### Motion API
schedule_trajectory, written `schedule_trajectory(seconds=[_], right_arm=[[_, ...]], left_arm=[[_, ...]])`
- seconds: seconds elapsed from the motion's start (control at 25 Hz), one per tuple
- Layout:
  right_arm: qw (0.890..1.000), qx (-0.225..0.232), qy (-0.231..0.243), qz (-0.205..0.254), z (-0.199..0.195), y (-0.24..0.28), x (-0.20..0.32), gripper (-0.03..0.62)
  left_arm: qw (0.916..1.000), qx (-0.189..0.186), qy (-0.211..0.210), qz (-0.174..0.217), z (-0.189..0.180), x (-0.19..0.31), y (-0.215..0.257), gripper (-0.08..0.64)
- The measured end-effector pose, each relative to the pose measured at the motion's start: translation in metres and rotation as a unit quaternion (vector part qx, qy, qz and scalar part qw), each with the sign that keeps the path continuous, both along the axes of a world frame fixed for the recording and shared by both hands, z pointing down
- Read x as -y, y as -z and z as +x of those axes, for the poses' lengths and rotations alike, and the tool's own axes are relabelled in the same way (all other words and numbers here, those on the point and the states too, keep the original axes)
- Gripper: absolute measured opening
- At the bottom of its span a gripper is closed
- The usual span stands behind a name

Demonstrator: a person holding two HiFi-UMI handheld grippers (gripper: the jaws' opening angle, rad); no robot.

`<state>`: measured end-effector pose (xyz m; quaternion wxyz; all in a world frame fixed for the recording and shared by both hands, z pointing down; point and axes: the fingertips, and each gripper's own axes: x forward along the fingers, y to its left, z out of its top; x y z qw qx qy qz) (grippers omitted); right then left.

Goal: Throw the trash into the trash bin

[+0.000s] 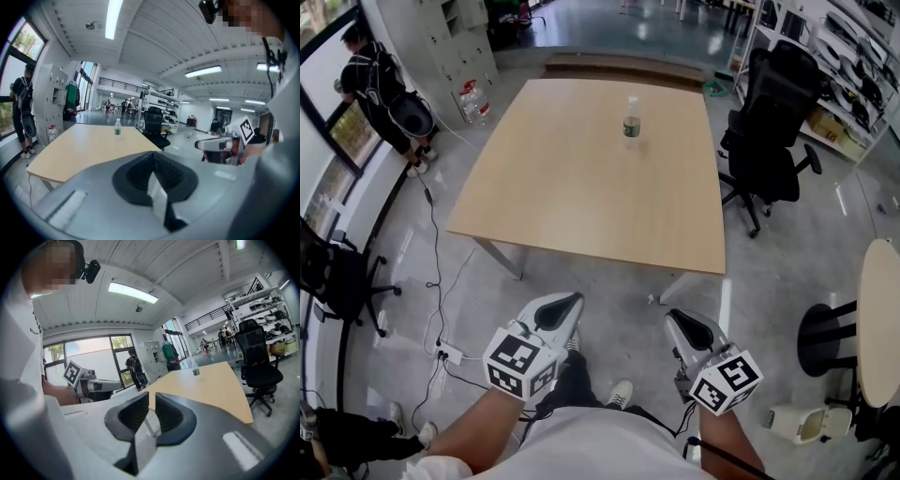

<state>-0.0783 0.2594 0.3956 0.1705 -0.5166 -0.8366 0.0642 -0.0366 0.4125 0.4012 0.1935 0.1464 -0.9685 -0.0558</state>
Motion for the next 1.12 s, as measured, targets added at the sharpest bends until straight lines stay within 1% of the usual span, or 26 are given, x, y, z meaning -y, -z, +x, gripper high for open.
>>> schedule_trajectory(seconds=[0.12, 0.24, 0.52, 0.72, 0.84, 0.96, 1.12], right_arm=[[1.0, -0.009, -0.006, 0.006, -0.01, -0.007, -0.014, 0.048], [1.0, -0.006, -0.006, 0.013, -0.021, -0.008, -0.033, 0.048], [1.0, -0.002, -0.018, 0.021, -0.051, -0.007, -0.08, 0.048], [0.999, 0.003, -0.03, 0.043, -0.072, -0.011, -0.102, 0.048], [0.998, 0.004, -0.034, 0.056, -0.086, -0.01, -0.116, 0.048], [0.997, 0.013, -0.04, 0.064, -0.098, -0.002, -0.134, 0.048], [0.997, 0.018, -0.044, 0.067, -0.11, 0.008, -0.156, 0.046]], left_arm=[[1.0, -0.009, 0.002, -0.004, -0.006, -0.016, -0.01, 0.008], [0.9999, -0.012, 0.006, 0.004, -0.017, -0.033, -0.014, 0.008], [0.9999, -0.01, -0.006, 0.007, -0.048, -0.071, -0.019, 0.008], [0.9998, -0.013, -0.007, 0.016, -0.07, -0.101, -0.03, 0.008], [0.9994, -0.015, -0.007, 0.029, -0.084, -0.117, -0.033, 0.008], [0.9991, -0.015, -0.011, 0.037, -0.096, -0.133, -0.032, 0.008], [0.9992, -0.007, -0.021, 0.033, -0.108, -0.152, -0.021, 0.008]])
